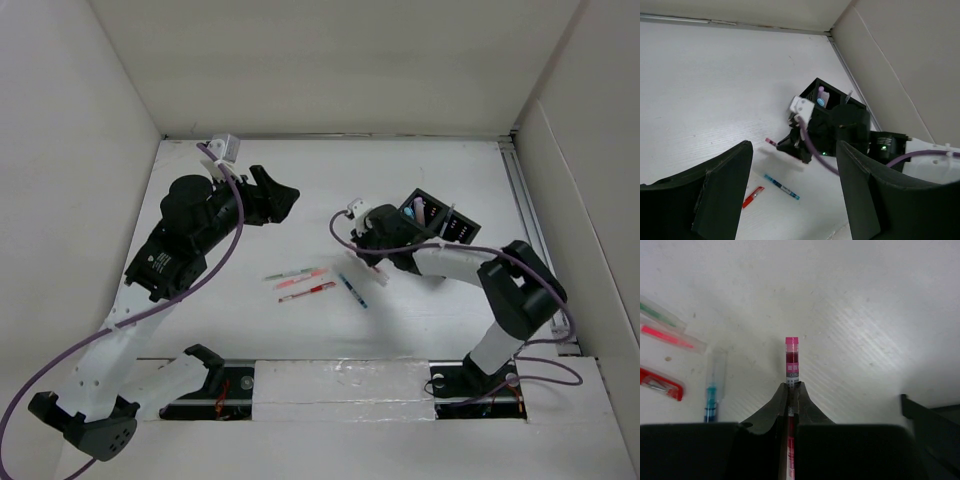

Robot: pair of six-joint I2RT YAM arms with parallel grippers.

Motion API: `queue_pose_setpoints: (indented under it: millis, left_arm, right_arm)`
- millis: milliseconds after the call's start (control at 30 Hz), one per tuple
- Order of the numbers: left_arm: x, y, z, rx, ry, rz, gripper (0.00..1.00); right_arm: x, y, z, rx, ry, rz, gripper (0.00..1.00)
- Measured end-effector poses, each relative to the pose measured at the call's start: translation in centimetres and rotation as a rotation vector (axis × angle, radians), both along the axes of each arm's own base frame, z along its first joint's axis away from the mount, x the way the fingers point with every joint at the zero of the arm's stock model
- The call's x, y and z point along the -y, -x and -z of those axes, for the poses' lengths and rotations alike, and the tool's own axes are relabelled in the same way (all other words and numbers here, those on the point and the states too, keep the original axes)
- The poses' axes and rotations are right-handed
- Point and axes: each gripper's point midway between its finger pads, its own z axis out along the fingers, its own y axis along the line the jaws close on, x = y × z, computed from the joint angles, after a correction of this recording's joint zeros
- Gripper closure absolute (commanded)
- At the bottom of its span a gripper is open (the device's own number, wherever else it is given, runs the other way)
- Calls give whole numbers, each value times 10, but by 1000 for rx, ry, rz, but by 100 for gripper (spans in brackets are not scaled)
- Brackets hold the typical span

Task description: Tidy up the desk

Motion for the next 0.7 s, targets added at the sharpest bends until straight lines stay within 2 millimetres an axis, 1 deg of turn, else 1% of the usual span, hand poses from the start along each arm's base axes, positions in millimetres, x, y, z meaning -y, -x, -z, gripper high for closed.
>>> queue_pose_setpoints:
  millis: [33, 67, 100, 133, 200, 233, 300, 333, 367, 400, 433, 467, 500, 533, 600, 667, 700]
  left_arm:
    - [0, 0, 0, 0, -1, 0, 37]
    - [0, 0, 0, 0, -2, 1, 37]
    - [1, -1, 1, -3, -4, 1, 37]
    - [1, -2, 2, -5, -5, 1, 37]
    - [2, -4, 5, -13, -10, 2, 37]
    - [3, -5, 7, -19, -13, 3, 37]
    - [5, -7, 10, -27, -18, 5, 37]
    - [6, -8, 12, -32, -20, 6, 37]
    - [7, -9, 13, -37, -23, 7, 37]
    - [8, -10, 14, -40, -24, 9, 37]
    - [8, -10, 15, -43, -25, 10, 37]
    - [9, -11, 16, -45, -26, 12, 37]
    - [10, -12, 17, -45, -26, 13, 37]
    - [11, -14, 18, -47, -27, 14, 37]
    - [13, -16, 19, -50, -28, 15, 37]
    - [14, -18, 20, -52, -30, 16, 37]
    - [15, -19, 21, -53, -30, 16, 37]
  right_arm:
    - [3, -2, -11, 16, -13, 0, 100]
    - [6, -6, -27, 45, -38, 1, 100]
    - [9, -12, -50, 89, -72, 4, 100]
    - [14, -18, -75, 142, -108, 9, 100]
    - [29, -33, -136, 276, -189, 30, 100]
    - [40, -39, -165, 343, -224, 46, 100]
    - [72, -46, -222, 492, -285, 93, 100]
    - [90, -47, -246, 558, -304, 119, 100]
    - [110, -47, -265, 617, -314, 153, 100]
    - [128, -47, -280, 669, -320, 178, 100]
    - [144, -46, -289, 704, -323, 200, 100]
    - [160, -47, -293, 732, -322, 222, 100]
    - [171, -47, -291, 743, -321, 232, 100]
    - [180, -47, -284, 737, -323, 243, 100]
    - [192, -49, -257, 692, -333, 260, 100]
    - [199, -49, -220, 608, -350, 274, 100]
    - [201, -48, -205, 572, -359, 280, 100]
